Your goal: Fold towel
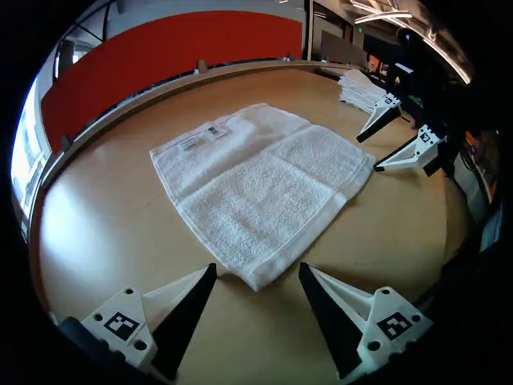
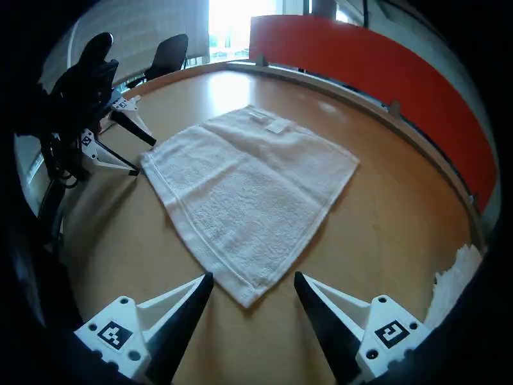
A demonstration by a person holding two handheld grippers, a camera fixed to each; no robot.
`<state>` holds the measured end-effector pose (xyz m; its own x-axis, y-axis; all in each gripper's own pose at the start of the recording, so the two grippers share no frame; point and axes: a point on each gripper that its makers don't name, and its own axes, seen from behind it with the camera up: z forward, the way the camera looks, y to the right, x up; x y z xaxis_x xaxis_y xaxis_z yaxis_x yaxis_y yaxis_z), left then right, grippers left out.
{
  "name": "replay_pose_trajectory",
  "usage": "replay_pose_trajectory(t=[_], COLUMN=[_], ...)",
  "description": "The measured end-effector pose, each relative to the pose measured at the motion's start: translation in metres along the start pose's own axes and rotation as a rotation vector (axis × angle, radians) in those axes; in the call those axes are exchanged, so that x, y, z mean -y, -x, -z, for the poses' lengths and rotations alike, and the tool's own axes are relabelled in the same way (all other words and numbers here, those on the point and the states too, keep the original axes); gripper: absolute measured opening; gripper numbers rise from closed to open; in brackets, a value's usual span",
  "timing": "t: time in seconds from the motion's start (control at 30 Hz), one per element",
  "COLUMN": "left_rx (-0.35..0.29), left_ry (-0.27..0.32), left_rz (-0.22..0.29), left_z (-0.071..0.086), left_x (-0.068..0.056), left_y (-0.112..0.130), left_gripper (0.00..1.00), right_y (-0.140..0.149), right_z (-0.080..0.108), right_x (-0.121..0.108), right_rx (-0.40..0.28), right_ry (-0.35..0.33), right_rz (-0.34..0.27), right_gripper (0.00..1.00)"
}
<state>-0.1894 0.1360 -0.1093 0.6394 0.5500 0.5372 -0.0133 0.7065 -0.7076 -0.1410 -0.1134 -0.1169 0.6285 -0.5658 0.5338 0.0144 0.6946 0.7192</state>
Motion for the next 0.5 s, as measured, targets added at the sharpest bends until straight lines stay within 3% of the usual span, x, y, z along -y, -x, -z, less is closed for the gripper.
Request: replay_pose_trajectory(t=[0.5], left_rx=[0.006], left_ry=[0.000], left_rz=[0.004], left_z=[-0.0021], left_x=[-0.0007], left_y=[-0.0002], left_gripper=[0.95], right_y=[0.0046], right_z=[-0.0026], right_x=[0.0008], right_rx=[0.002], right_ry=[-0.026], right_rz=[-0.004], right_gripper=[0.90])
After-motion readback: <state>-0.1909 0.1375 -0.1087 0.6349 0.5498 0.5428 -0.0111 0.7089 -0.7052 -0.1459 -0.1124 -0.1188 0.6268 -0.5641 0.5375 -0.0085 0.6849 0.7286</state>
